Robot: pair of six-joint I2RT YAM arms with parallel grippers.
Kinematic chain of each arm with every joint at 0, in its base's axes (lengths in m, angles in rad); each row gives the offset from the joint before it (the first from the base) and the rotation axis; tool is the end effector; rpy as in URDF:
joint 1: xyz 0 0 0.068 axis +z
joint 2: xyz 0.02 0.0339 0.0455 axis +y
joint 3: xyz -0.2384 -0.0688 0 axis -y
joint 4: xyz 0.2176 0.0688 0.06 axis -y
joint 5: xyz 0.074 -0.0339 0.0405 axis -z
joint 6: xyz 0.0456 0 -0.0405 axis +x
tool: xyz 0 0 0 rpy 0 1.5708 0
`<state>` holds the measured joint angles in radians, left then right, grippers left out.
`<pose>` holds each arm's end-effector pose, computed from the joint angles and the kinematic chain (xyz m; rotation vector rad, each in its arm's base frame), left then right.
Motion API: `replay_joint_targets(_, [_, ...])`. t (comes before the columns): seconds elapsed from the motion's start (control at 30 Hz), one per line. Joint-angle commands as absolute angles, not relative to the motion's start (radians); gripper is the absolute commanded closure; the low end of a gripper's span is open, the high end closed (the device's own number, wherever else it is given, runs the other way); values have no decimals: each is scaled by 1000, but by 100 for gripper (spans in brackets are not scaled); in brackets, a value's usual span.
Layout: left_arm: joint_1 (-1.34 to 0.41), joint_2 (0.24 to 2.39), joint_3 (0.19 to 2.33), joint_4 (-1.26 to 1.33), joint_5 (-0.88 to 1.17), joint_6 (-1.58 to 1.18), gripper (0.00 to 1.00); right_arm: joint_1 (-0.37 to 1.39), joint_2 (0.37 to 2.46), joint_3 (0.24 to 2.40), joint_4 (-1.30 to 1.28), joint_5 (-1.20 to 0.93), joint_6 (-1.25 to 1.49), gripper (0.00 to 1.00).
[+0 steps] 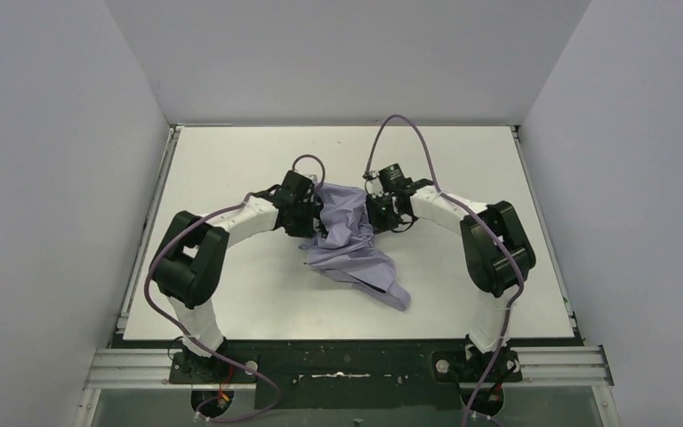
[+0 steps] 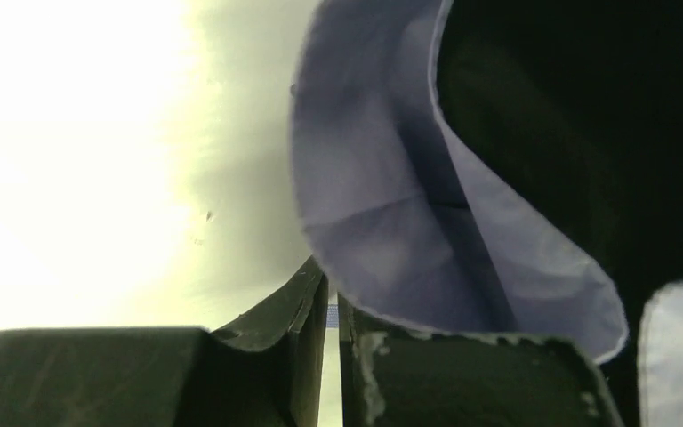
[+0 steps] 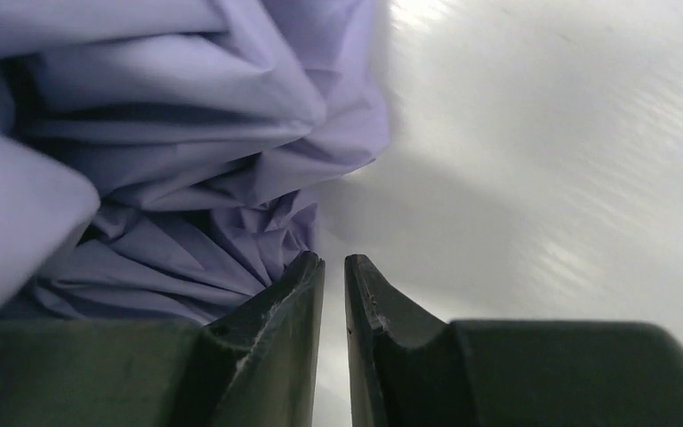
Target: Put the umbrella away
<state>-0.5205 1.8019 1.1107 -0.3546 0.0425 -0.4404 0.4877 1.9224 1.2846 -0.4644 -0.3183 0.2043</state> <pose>0.2944 -0.1710 0.1496 0.1221 2.6668 -0.3818 0.3163 0.1839 0.1513 -0.4907 2.6965 0.6352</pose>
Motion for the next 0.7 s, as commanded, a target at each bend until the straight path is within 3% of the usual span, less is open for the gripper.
replay_joint_targets(0.0, [-528,1837,1248,-329,123,-401,93,479,1795,1243,-419,-247,264,80])
replay_joint_targets(0.13, [-520,1813,1281,-391,66,-383,92,440,1677,1169,-411,-70,314,73])
replay_joint_targets(0.3, [-478,1684,1206,-413,41,-371,84,396,1490,1059,-390,21,307,58])
replay_joint_targets(0.47, [-464,1507,1069,-405,100,-378,79,393,1364,981,-422,-81,276,40])
replay_joint_targets(0.67, [-462,1283,864,-298,208,-438,74,414,1153,847,-351,-267,278,30])
